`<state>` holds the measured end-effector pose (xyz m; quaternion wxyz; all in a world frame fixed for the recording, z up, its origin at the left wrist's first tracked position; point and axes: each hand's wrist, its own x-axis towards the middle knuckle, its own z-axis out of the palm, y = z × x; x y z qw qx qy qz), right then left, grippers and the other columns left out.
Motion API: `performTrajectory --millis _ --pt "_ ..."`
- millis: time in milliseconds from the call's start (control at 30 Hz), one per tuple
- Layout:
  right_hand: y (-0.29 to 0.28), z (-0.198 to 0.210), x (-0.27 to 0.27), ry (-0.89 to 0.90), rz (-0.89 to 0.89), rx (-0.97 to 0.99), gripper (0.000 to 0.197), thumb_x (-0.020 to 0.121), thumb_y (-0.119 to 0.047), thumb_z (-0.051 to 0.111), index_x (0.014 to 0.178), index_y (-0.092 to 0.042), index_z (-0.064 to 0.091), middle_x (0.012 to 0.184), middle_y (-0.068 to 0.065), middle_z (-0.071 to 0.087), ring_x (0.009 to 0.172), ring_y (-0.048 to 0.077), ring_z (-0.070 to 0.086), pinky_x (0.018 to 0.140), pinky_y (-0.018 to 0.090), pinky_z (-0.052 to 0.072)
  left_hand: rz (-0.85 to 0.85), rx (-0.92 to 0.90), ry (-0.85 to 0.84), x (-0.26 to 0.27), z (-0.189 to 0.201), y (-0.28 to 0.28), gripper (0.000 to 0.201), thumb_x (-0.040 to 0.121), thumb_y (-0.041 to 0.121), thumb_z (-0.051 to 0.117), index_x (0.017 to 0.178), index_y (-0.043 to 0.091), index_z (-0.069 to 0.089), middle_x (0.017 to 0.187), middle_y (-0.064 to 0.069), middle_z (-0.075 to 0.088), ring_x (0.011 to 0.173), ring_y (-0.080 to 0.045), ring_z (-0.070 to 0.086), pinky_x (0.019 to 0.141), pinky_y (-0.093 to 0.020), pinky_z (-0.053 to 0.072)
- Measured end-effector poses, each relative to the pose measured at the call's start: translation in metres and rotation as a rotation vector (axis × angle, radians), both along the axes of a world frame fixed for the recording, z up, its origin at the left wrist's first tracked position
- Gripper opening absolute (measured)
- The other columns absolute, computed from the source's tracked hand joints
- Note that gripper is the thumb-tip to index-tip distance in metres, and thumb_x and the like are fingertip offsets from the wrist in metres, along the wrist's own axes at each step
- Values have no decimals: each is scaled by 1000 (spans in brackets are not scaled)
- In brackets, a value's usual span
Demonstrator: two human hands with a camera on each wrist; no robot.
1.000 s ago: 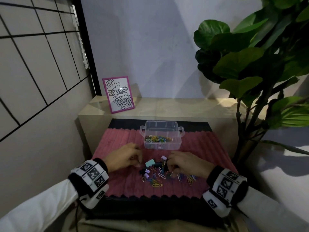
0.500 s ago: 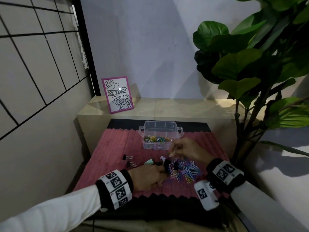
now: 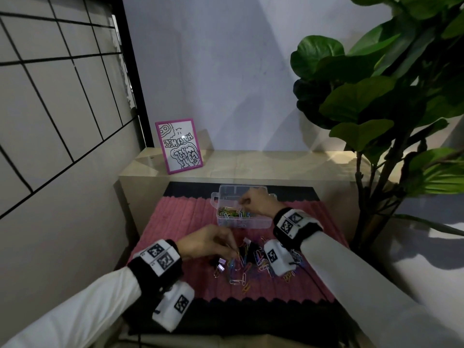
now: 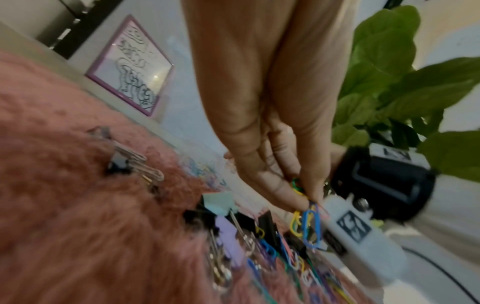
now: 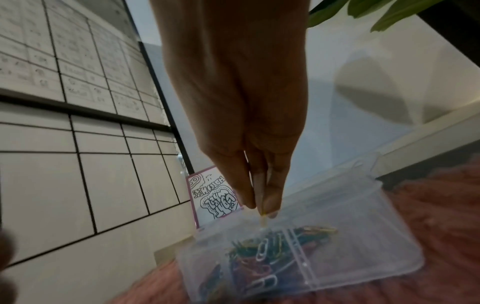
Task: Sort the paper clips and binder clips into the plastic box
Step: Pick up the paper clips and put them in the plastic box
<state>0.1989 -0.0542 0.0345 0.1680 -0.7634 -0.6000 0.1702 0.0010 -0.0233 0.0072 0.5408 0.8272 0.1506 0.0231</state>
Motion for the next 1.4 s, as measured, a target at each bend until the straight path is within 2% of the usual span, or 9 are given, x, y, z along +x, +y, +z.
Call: performTrajectory --millis 100,300,500,600,800,1100,1200,1300,1400 --pt "-14 -3 2 -55 38 86 26 92 -2 49 115 0 62 116 17 66 103 22 64 86 16 43 38 -7 -3 -2 7 13 10 78 7 69 79 17 66 79 -1 72 70 -9 64 65 -19 49" --pt "-83 -5 -4 -51 316 58 12 87 -7 58 96 -9 65 95 7 69 86 17 65 78 29 53 187 60 -60 19 39 49 9 77 6 68 81 12 63 81 0 71 80 -16 66 82 -30 53" --pt "-117 -38 -17 -443 525 -15 29 86 -9 51 114 -13 52 109 6 54 103 22 47 71 40 45 167 466 22 67 58 74 9 77 10 70 80 14 62 88 -9 70 75 -17 64 66 -29 53" --pt "-115 -45 -17 -446 529 74 27 86 -10 35 103 -12 55 99 6 61 93 25 49 66 35 41 113 516 107 80 42 82 11 79 2 66 89 4 67 96 -15 72 71 -7 63 61 -6 48" --pt "-106 -42 -22 -417 501 28 13 83 -7 53 91 -12 61 95 5 64 94 22 46 77 28 27 75 453 150 82 27 87 19 80 -5 62 98 0 68 101 -17 70 63 12 59 64 -1 46" --pt "-109 -40 -18 -445 475 15 20 82 -13 60 101 -16 56 104 2 61 98 20 50 82 28 29 198 486 72 65 32 82 34 82 -17 48 108 -1 63 111 -20 65 87 -13 63 65 -5 49" --pt "-106 -38 -12 -262 421 51 10 83 -16 63 92 -19 60 94 -3 64 91 12 53 81 23 33 215 505 37 57 34 71 35 84 -13 49 111 3 63 116 -14 65 105 -19 61 70 0 46" --pt "-104 -33 3 81 280 78 11 79 -16 71 88 -17 66 88 1 67 78 5 61 77 29 52 173 542 -29 42 38 44 29 85 -7 52 109 5 64 108 -8 68 91 -2 63 70 2 45" --pt "-106 -29 11 377 172 125 11 77 -11 73 87 -11 69 87 10 71 77 11 66 76 27 53 -28 537 2 23 26 9 23 86 -2 55 102 9 66 97 -1 70 73 12 59 68 -1 44"
